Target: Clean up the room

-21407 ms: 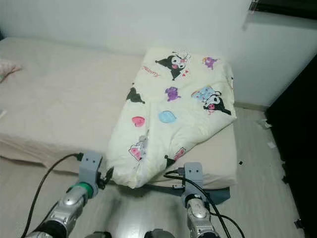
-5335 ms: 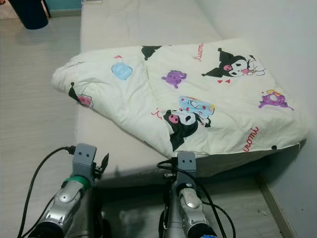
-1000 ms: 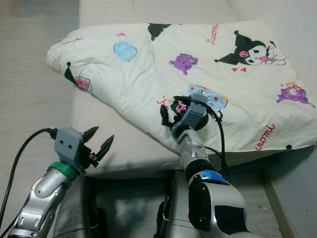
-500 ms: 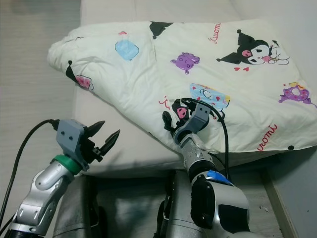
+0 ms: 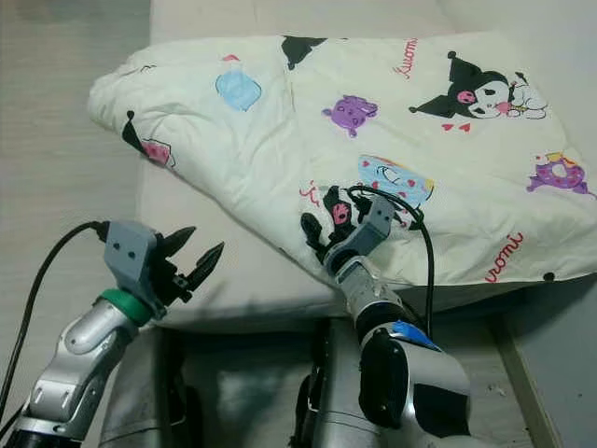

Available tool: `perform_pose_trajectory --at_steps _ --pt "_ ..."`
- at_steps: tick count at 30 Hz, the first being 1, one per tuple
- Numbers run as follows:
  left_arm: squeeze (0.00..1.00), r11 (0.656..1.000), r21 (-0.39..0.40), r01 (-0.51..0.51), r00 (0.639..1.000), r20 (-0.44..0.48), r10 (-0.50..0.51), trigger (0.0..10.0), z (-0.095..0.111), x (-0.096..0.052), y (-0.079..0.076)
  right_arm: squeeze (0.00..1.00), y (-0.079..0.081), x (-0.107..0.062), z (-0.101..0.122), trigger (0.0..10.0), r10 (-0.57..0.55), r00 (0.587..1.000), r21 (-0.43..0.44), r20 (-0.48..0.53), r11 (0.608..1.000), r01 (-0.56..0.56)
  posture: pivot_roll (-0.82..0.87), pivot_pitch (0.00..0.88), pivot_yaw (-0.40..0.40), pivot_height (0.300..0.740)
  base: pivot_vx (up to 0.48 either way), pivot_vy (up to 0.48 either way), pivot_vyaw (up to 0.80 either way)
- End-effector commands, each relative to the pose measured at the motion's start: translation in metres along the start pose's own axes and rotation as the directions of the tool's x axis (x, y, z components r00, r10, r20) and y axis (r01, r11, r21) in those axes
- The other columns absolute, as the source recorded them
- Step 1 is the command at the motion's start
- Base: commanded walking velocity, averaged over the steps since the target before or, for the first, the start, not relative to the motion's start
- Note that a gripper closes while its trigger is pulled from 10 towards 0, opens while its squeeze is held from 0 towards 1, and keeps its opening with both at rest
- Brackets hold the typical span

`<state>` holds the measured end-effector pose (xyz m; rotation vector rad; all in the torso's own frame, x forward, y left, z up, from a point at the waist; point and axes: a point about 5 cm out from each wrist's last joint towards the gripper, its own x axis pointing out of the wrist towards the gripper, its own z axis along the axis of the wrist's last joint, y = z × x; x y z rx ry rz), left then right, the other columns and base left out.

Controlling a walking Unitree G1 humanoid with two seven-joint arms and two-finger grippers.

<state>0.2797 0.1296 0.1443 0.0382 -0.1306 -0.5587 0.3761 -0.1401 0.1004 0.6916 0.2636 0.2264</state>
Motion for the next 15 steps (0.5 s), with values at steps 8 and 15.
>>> perform_pose_trajectory --at_steps 8,15 --pt "0.00 1.000 -0.007 -0.002 1.000 -0.018 0.002 10.0 -0.005 -0.001 -0.001 0.00 0.020 0.005 -0.009 10.0 0.144 0.988 -0.046 -0.054 0.988 -0.147 0.15 0.302 0.001 0.564 0.000 0.000 0.00" --pt "0.00 0.999 0.033 -0.027 0.999 -0.032 0.028 10.0 -0.003 0.008 0.009 0.00 0.020 0.007 0.003 10.0 0.064 0.997 -0.379 -0.047 0.922 -0.077 0.13 0.330 0.011 0.564 0.000 0.000 0.00"
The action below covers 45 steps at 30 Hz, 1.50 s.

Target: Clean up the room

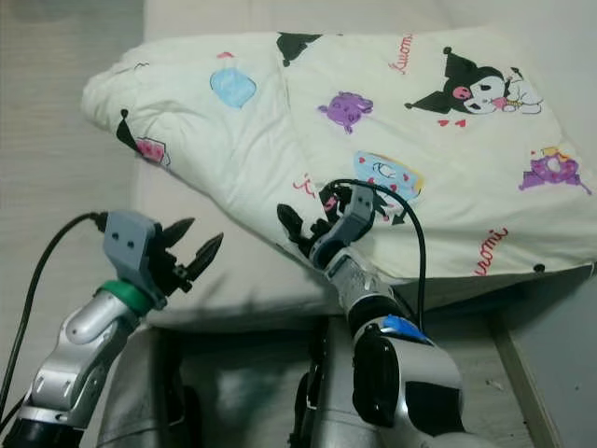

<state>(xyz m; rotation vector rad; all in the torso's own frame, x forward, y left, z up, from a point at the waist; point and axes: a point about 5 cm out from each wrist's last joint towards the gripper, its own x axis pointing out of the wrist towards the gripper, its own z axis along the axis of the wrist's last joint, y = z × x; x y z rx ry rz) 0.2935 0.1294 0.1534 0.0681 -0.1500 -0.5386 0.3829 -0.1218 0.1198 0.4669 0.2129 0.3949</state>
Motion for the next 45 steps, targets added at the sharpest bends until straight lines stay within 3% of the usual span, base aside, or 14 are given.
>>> perform_pose_trajectory --at_steps 1,5,6,7,8,9,11,12,14,15,19,28,36,45 --pt "0.00 1.000 -0.001 -0.008 0.999 -0.042 0.008 10.0 -0.010 -0.004 0.001 0.00 -0.005 -0.002 -0.004 10.0 -0.068 0.998 -0.146 -0.017 0.987 0.065 0.13 0.330 0.011 0.564 0.000 0.000 0.00" --pt "0.00 1.000 0.010 -0.005 0.999 -0.049 0.005 10.0 -0.009 -0.004 0.002 0.00 -0.026 -0.011 0.017 10.0 -0.271 0.955 -0.235 0.121 0.927 0.293 0.13 0.334 0.021 0.564 0.000 0.000 0.00" --pt "0.00 1.000 0.014 -0.003 0.999 -0.052 0.004 10.0 -0.009 -0.005 0.003 0.00 -0.037 -0.016 0.027 10.0 -0.366 0.915 -0.307 0.170 0.862 0.403 0.13 0.338 0.022 0.564 0.000 0.000 0.00" --pt "0.00 1.000 0.014 -0.003 0.999 -0.052 0.004 10.0 -0.009 -0.005 0.003 0.00 -0.037 -0.016 0.027 10.0 -0.366 0.915 -0.307 0.170 0.862 0.403 0.13 0.338 0.022 0.564 0.000 0.000 0.00" --pt "0.00 1.000 0.017 -0.002 0.999 -0.054 0.003 10.0 -0.009 -0.005 0.003 0.00 -0.043 -0.020 0.033 10.0 -0.420 0.883 -0.356 0.207 0.809 0.468 0.13 0.338 0.022 0.564 0.000 0.000 0.00" --pt "0.00 1.000 0.017 -0.002 0.999 -0.054 0.003 10.0 -0.009 -0.005 0.003 0.00 -0.043 -0.020 0.033 10.0 -0.420 0.883 -0.356 0.207 0.809 0.468 0.13 0.338 0.022 0.564 0.000 0.000 0.00" --pt "0.00 1.000 0.016 0.001 0.999 -0.054 0.000 10.0 -0.009 -0.004 0.002 0.00 -0.047 -0.025 0.046 10.0 -0.470 0.831 -0.387 0.297 0.737 0.555 0.13 0.343 0.019 0.564 0.000 0.000 0.00" --pt "0.00 1.000 0.016 0.001 0.999 -0.054 0.000 10.0 -0.009 -0.004 0.002 0.00 -0.047 -0.025 0.046 10.0 -0.470 0.831 -0.387 0.297 0.737 0.555 0.13 0.343 0.019 0.564 0.000 0.000 0.00" --pt "0.00 1.000 0.010 0.008 0.999 -0.046 -0.007 10.0 -0.007 -0.003 0.002 0.00 -0.040 -0.022 0.056 10.0 -0.421 0.833 -0.252 0.358 0.816 0.520 0.13 0.335 0.023 0.564 0.000 0.000 0.00" --pt "0.00 1.000 0.010 0.008 0.999 -0.046 -0.007 10.0 -0.007 -0.003 0.002 0.00 -0.040 -0.022 0.056 10.0 -0.421 0.833 -0.252 0.358 0.816 0.520 0.13 0.335 0.023 0.564 0.000 0.000 0.00" --pt "0.00 1.000 0.005 0.019 0.999 -0.040 -0.018 10.0 -0.005 -0.003 0.004 0.00 -0.031 -0.016 0.055 10.0 -0.338 0.872 -0.067 0.354 0.921 0.384 0.14 0.340 0.020 0.564 0.000 0.000 0.00" --pt "0.00 1.000 -0.021 -0.012 1.000 -0.026 0.011 10.0 -0.002 -0.008 0.012 0.00 -0.011 -0.007 0.064 10.0 -0.161 0.904 0.043 0.397 0.987 0.157 0.15 0.340 0.020 0.564 0.000 0.000 0.00" --pt "0.00 1.000 -0.028 -0.001 1.000 -0.025 0.001 10.0 -0.001 -0.008 0.009 0.00 -0.009 -0.005 0.025 10.0 -0.067 0.976 -0.113 0.205 0.989 0.092 0.16 0.338 0.016 0.564 0.000 0.000 0.00" --pt "0.00 1.000 -0.029 0.010 0.999 -0.030 -0.011 10.0 -0.002 -0.009 0.008 0.00 -0.021 -0.014 0.004 10.0 -0.098 0.988 -0.203 0.122 0.972 0.121 0.16 0.337 0.019 0.564 0.000 0.000 0.00"
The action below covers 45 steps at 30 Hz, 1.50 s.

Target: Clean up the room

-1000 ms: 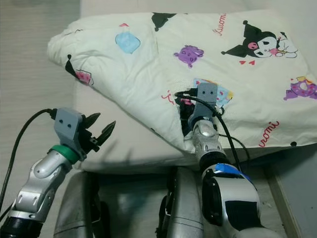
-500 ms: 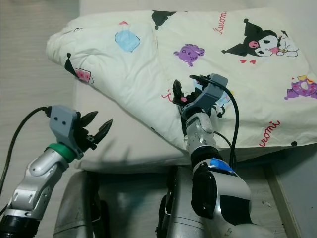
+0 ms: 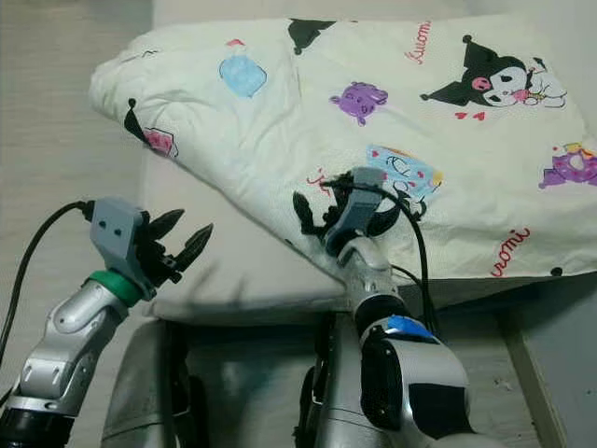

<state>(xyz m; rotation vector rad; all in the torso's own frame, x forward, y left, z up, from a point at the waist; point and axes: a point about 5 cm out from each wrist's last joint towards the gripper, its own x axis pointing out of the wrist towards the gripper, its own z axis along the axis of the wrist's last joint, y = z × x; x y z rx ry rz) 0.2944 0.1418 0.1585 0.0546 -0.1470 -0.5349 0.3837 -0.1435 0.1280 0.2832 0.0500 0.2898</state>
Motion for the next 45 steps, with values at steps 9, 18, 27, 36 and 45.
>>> perform_pose_trajectory --at_steps 9,18,27,36,45 --pt "0.00 0.999 -0.013 0.029 0.999 -0.035 -0.029 10.0 -0.007 -0.003 -0.004 0.00 -0.010 -0.013 -0.023 10.0 -0.020 0.998 0.066 -0.065 0.998 0.024 0.17 0.332 0.031 0.564 0.000 0.000 0.00" --pt "0.00 1.000 -0.015 0.027 0.999 -0.030 -0.027 10.0 -0.005 -0.002 -0.003 0.00 0.003 -0.010 -0.024 4.0 0.118 0.992 0.253 -0.038 0.962 -0.105 0.17 0.329 0.032 0.564 0.000 0.000 0.00" --pt "0.00 1.000 -0.011 0.026 0.999 -0.030 -0.026 10.0 -0.007 -0.003 -0.004 0.00 0.006 -0.007 -0.016 7.8 0.163 0.987 0.226 0.006 0.961 -0.160 0.16 0.300 0.027 0.564 0.000 0.000 0.00" --pt "0.00 1.000 -0.010 0.027 0.999 -0.037 -0.027 10.0 -0.011 -0.004 -0.004 0.00 0.010 -0.006 -0.014 4.2 0.192 0.981 0.232 0.023 0.954 -0.192 0.16 0.294 0.030 0.564 0.000 0.000 0.00" --pt "0.00 0.999 -0.004 0.032 0.999 -0.044 -0.032 10.0 -0.014 -0.003 -0.007 0.00 0.027 -0.010 -0.026 0.0 0.333 0.943 0.117 -0.019 0.937 -0.328 0.15 0.290 0.023 0.564 0.000 0.000 0.00"
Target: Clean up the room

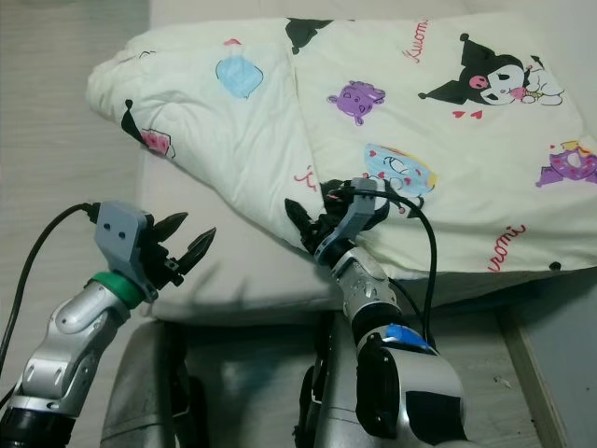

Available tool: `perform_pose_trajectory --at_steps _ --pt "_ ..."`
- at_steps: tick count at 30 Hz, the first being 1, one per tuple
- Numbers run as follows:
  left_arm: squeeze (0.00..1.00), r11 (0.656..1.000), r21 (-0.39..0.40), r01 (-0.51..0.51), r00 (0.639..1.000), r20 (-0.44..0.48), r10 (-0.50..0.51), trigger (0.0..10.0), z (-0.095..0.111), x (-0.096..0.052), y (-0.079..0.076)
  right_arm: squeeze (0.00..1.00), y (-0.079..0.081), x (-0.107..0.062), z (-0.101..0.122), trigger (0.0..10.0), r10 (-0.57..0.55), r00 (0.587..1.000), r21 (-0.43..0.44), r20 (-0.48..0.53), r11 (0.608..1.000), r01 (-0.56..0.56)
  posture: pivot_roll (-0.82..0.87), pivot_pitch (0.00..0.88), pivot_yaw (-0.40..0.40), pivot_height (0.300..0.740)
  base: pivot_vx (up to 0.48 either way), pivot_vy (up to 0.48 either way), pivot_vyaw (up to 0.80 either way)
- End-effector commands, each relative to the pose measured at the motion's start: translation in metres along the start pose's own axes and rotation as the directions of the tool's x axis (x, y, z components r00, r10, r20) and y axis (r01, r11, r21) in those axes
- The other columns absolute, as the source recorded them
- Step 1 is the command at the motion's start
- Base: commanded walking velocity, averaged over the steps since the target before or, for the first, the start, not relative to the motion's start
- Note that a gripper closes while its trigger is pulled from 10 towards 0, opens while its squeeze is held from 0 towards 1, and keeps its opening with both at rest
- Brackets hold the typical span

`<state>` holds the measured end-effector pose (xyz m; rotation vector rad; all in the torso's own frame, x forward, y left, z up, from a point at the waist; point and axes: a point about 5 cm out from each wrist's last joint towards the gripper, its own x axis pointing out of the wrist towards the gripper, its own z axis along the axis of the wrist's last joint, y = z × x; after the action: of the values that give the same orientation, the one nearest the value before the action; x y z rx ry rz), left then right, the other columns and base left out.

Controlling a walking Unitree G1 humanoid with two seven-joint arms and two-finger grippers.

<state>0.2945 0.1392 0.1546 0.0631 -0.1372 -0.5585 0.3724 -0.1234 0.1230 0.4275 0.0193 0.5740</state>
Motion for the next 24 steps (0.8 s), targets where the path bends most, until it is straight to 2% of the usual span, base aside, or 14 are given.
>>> perform_pose_trajectory --at_steps 1,7,9,11,12,13,14,15,16,17,19,20,21,24 --pt "0.00 1.000 -0.008 0.008 0.999 -0.033 -0.008 10.0 -0.010 -0.003 -0.004 0.00 0.006 -0.003 -0.016 0.0 0.044 0.998 -0.014 -0.054 0.999 -0.045 0.15 0.290 0.023 0.564 0.000 0.000 0.00" --pt "0.00 1.000 0.003 0.014 0.999 -0.039 -0.014 10.0 -0.011 -0.005 -0.005 0.00 0.009 -0.005 -0.020 0.0 0.053 0.994 -0.156 -0.092 0.986 -0.067 0.15 0.290 0.026 0.564 0.000 0.000 0.00" --pt "0.00 1.000 0.010 0.022 0.999 -0.046 -0.022 10.0 -0.012 -0.005 -0.007 0.00 0.005 -0.006 -0.016 0.0 -0.012 0.995 -0.326 -0.101 0.945 -0.022 0.15 0.289 0.026 0.564 0.000 0.000 0.00" --pt "0.00 1.000 0.010 0.022 0.999 -0.046 -0.022 10.0 -0.012 -0.005 -0.007 0.00 0.005 -0.006 -0.016 0.0 -0.012 0.995 -0.326 -0.101 0.945 -0.022 0.15 0.289 0.026 0.564 0.000 0.000 0.00" --pt "0.00 1.000 0.015 0.026 0.998 -0.049 -0.025 10.0 -0.013 -0.005 -0.008 0.00 0.003 -0.007 -0.013 0.0 -0.032 0.995 -0.402 -0.094 0.915 -0.008 0.15 0.289 0.026 0.564 0.000 0.000 0.00" --pt "0.00 0.999 0.019 0.031 0.998 -0.056 -0.030 10.0 -0.015 -0.006 -0.010 0.00 0.000 -0.009 -0.011 3.5 -0.073 0.993 -0.496 -0.092 0.868 0.018 0.14 0.285 0.024 0.564 0.000 0.000 0.00" --pt "0.00 0.999 0.022 0.034 0.998 -0.060 -0.033 10.0 -0.016 -0.007 -0.011 0.00 -0.001 -0.009 -0.009 3.5 -0.096 0.991 -0.551 -0.088 0.834 0.032 0.14 0.285 0.024 0.564 0.000 0.000 0.00" --pt "0.00 0.999 0.022 0.034 0.998 -0.060 -0.033 10.0 -0.016 -0.007 -0.011 0.00 -0.001 -0.009 -0.009 3.5 -0.096 0.991 -0.551 -0.088 0.834 0.032 0.14 0.285 0.024 0.564 0.000 0.000 0.00" --pt "0.00 0.999 0.020 0.034 0.997 -0.063 -0.033 10.0 -0.017 -0.008 -0.011 0.00 0.001 -0.010 -0.011 10.0 -0.086 0.990 -0.623 -0.111 0.782 -0.002 0.14 0.289 0.027 0.564 0.000 0.000 0.00" --pt "0.00 0.999 0.019 0.034 0.997 -0.065 -0.033 10.0 -0.017 -0.008 -0.012 0.00 0.002 -0.010 -0.015 10.0 -0.083 0.986 -0.677 -0.145 0.735 -0.038 0.14 0.289 0.027 0.564 0.000 0.000 0.00" --pt "0.00 0.999 0.019 0.033 0.997 -0.067 -0.032 10.0 -0.018 -0.008 -0.012 0.00 0.003 -0.011 -0.018 10.0 -0.081 0.983 -0.685 -0.167 0.726 -0.056 0.14 0.296 0.026 0.564 0.000 0.000 0.00" --pt "0.00 0.999 0.021 0.032 0.997 -0.067 -0.030 10.0 -0.018 -0.008 -0.011 0.44 0.003 -0.011 -0.021 10.0 -0.081 0.981 -0.659 -0.175 0.750 -0.056 0.14 0.299 0.026 0.564 0.000 0.000 0.00" --pt "0.00 0.999 0.023 0.029 0.998 -0.065 -0.027 10.0 -0.017 -0.007 -0.011 1.00 0.003 -0.011 -0.021 10.0 -0.082 0.983 -0.606 -0.164 0.794 -0.035 0.15 0.300 0.024 0.564 0.000 0.000 0.00" --pt "0.00 0.999 0.024 0.026 0.998 -0.062 -0.024 10.0 -0.016 -0.006 -0.010 1.00 0.004 -0.010 -0.021 10.0 -0.058 0.987 -0.537 -0.149 0.843 -0.031 0.15 0.300 0.024 0.564 0.000 0.000 0.00"
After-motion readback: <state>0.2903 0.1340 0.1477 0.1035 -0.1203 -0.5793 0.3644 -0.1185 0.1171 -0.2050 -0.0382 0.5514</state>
